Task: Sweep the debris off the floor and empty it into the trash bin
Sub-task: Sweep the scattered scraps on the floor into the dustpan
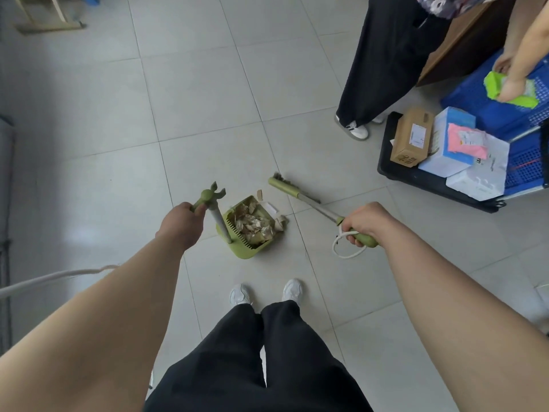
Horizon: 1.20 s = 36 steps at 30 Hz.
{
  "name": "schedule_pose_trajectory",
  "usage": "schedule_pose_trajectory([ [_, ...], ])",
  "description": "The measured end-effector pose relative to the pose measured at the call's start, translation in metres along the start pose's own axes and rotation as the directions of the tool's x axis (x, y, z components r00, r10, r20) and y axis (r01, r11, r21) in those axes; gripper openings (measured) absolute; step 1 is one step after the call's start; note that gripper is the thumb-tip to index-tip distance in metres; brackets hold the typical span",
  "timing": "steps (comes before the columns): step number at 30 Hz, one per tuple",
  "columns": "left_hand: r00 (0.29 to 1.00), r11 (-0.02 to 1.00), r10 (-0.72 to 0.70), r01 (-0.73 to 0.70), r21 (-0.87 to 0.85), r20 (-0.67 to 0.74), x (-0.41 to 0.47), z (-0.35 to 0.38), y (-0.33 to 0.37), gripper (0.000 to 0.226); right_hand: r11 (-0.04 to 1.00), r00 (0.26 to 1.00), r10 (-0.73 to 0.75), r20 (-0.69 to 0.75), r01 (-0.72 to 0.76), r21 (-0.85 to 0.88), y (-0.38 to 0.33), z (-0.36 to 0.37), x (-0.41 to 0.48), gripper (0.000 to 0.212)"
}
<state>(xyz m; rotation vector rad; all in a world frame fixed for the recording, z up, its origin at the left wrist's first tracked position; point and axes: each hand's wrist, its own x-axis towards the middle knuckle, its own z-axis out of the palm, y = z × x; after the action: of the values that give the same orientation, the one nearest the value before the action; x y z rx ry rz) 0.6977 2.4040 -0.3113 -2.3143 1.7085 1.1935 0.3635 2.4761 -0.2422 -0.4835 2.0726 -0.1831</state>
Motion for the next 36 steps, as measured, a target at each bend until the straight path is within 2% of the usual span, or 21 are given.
schedule_pose_trajectory([
  [2, 1.0, 1.0, 0.002, -0.002, -0.002, -0.005, -0.002, 0.002, -0.001, 0.047, 1.0, 1.0, 0.005, 0.003, -0.005, -0.022, -0.002, 0.018, 0.009, 0.014],
  [7, 1.0, 1.0, 0.007, -0.007, 0.022, -0.001, -0.003, 0.005, 0.008, 0.046, 0.978, 0.996, 0.023, 0.089, -0.004, -0.21, 0.008, 0.046, 0.005, 0.008],
  [12, 1.0, 0.993, 0.016, -0.016, 0.117, 0.004, -0.006, 0.008, 0.011, 0.051, 0.974, 0.988, 0.017, 0.15, 0.018, -0.227, 0.011, 0.02, -0.017, 0.01],
  [16, 0.997, 0.979, 0.081, -0.077, 0.188, -0.015, -0.008, 0.01, 0.006, 0.054, 0.98, 0.989, -0.017, 0.148, 0.046, -0.195, 0.018, -0.01, -0.031, 0.024],
  [20, 0.995, 0.967, 0.097, -0.091, 0.237, -0.015, -0.004, 0.008, 0.0, 0.055, 0.987, 0.995, -0.016, 0.102, 0.032, -0.155, 0.027, -0.018, -0.034, 0.021],
  [24, 0.994, 0.963, 0.11, -0.104, 0.249, -0.01, -0.003, 0.009, -0.001, 0.053, 0.998, 0.996, 0.052, 0.076, -0.049, -0.046, 0.031, -0.005, -0.026, 0.01],
  [27, 0.992, 0.959, 0.128, -0.122, 0.255, -0.01, -0.002, 0.009, -0.002, 0.047, 0.995, 0.993, 0.099, 0.061, -0.1, 0.01, 0.033, 0.015, -0.014, 0.018],
  [32, 0.989, 0.975, 0.146, -0.144, 0.167, 0.003, -0.001, 0.01, 0.002, 0.03, 0.991, 0.982, 0.129, 0.141, -0.131, 0.008, 0.032, 0.047, -0.013, 0.025],
  [36, 0.991, 0.986, 0.13, -0.131, 0.098, 0.018, -0.005, 0.016, 0.008, 0.033, 0.991, 0.962, 0.122, 0.243, -0.131, 0.018, 0.018, 0.048, -0.022, 0.025],
])
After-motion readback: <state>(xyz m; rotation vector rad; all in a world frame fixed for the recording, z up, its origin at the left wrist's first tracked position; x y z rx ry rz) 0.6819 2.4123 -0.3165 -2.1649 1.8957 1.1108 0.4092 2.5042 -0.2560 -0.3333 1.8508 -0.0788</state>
